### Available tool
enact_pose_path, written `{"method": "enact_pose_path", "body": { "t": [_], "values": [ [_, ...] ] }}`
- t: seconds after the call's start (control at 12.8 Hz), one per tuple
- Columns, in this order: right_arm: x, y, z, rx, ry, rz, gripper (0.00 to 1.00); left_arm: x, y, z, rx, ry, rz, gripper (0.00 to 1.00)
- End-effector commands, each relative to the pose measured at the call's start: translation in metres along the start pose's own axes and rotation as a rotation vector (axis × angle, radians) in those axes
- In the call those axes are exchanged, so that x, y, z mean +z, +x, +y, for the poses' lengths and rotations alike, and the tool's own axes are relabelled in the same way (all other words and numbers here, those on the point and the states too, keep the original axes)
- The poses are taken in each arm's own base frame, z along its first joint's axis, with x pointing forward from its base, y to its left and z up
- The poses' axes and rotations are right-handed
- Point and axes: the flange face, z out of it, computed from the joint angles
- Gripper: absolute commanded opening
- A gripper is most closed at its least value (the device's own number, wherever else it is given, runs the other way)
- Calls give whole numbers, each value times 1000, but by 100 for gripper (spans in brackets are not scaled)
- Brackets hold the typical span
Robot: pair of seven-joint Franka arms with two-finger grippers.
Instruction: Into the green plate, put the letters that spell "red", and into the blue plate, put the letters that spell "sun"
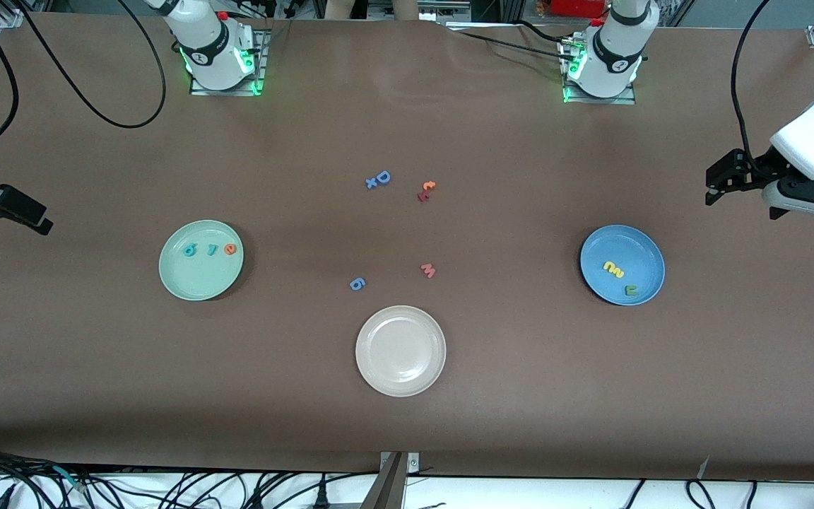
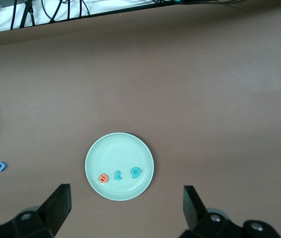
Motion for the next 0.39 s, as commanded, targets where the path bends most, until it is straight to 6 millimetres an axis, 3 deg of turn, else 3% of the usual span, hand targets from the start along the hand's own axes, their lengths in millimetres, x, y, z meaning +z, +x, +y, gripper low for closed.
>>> {"method": "enact_pose_path", "body": {
  "t": [0.0,0.31],
  "values": [
    [-5,-2,2,0,-6,3,100,-3,-14,-22,-18,-35,20,100],
    [-5,-2,2,0,-6,3,100,-4,-12,-19,18,-35,29,100]
  ]
}}
